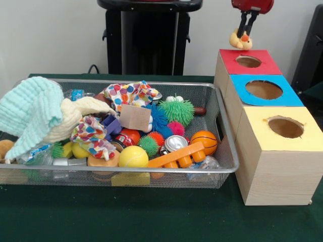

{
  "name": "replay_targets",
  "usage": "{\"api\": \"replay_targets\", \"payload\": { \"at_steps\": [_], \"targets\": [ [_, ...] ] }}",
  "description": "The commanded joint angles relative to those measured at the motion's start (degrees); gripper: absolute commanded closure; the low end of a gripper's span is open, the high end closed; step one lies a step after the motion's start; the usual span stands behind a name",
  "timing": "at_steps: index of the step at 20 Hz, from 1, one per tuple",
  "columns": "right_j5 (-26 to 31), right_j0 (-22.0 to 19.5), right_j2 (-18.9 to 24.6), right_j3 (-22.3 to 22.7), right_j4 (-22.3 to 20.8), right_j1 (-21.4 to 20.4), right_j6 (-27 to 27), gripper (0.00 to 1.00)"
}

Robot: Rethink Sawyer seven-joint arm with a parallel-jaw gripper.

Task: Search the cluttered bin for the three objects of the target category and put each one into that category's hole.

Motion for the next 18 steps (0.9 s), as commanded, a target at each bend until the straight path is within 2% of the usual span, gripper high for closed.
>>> {"api": "replay_targets", "payload": {
  "at_steps": [1, 9, 18],
  "targets": [
    [10.0, -0.3, -0.5, -6.8, 3.6, 0.4, 13.8, 1.00],
    [14.8, -0.9, -1.1, -9.1, 2.7, -0.2, 12.8, 1.00],
    [17.5, -0.7, -2.0, -11.4, 1.9, 0.4, 13.0, 1.00]
  ]
}}
